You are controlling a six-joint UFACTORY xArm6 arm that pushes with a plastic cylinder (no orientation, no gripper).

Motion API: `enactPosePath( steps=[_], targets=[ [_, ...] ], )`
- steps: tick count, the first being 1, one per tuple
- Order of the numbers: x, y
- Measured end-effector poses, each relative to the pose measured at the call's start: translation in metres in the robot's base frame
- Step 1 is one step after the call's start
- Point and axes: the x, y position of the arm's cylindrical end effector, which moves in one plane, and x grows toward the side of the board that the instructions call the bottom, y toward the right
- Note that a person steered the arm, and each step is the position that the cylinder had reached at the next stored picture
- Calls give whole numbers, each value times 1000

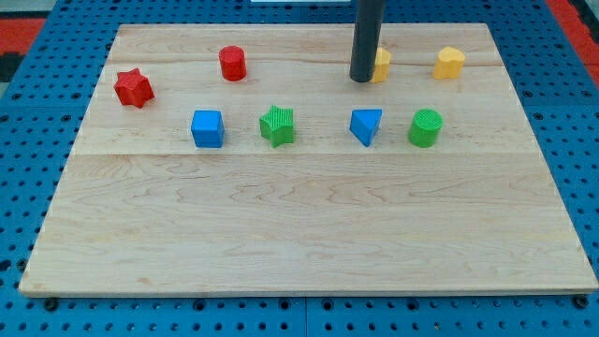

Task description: Push the red circle parallel to the left of the hexagon

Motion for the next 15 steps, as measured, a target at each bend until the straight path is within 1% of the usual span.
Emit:
enactPosePath(
  steps=[2,4,5,7,8,9,10,11,12,13,14,15],
  targets=[
    [1,-49],
    [1,-54],
    [1,-96],
    [-6,-230],
    [-6,-264],
    [-25,-255],
    [-31,-190],
    [-33,-174],
    [-67,-195],
    [-77,-172],
    [-69,-135],
    [-43,-120]
  ],
)
